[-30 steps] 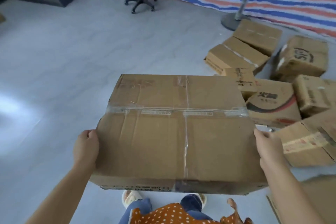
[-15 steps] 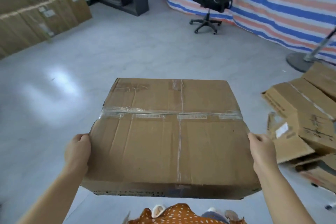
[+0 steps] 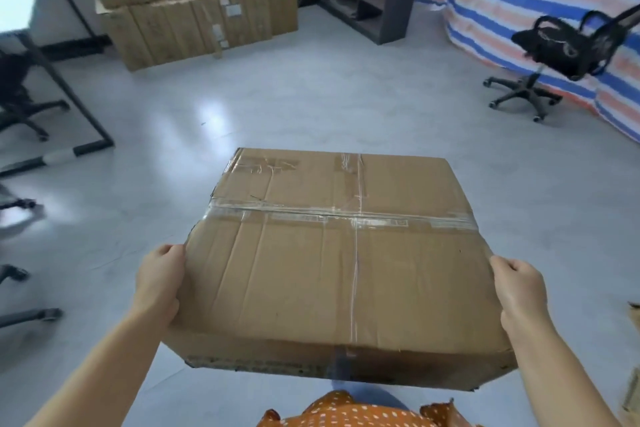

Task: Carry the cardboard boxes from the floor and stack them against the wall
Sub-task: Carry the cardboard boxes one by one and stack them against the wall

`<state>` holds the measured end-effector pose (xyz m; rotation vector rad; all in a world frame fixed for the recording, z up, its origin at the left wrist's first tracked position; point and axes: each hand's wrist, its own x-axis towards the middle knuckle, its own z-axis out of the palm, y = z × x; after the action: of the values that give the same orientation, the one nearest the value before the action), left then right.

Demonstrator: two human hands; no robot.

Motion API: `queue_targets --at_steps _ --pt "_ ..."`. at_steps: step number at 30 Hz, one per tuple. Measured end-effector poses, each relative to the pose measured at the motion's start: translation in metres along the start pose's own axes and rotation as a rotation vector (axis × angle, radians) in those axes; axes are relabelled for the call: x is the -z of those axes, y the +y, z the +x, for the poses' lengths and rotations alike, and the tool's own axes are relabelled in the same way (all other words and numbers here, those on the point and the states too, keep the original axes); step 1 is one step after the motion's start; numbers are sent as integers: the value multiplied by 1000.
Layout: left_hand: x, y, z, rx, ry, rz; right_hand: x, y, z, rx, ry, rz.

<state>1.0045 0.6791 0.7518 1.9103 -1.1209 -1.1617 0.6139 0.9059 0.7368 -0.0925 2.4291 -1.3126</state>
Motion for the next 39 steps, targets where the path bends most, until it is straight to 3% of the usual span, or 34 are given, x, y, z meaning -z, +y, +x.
queue_targets --at_steps 12,22,32,39 --pt "-75 72 89 79 204 -150 -131 -147 157 119 -183 -89" --pt "-91 119 211 172 324 -204 -279 -236 211 147 -305 -142" --pt "-104 247 403 124 282 -220 -439 -377 253 175 -230 -76" --pt "-118 301 514 141 293 -205 -535 -452 281 187 -211 -58"
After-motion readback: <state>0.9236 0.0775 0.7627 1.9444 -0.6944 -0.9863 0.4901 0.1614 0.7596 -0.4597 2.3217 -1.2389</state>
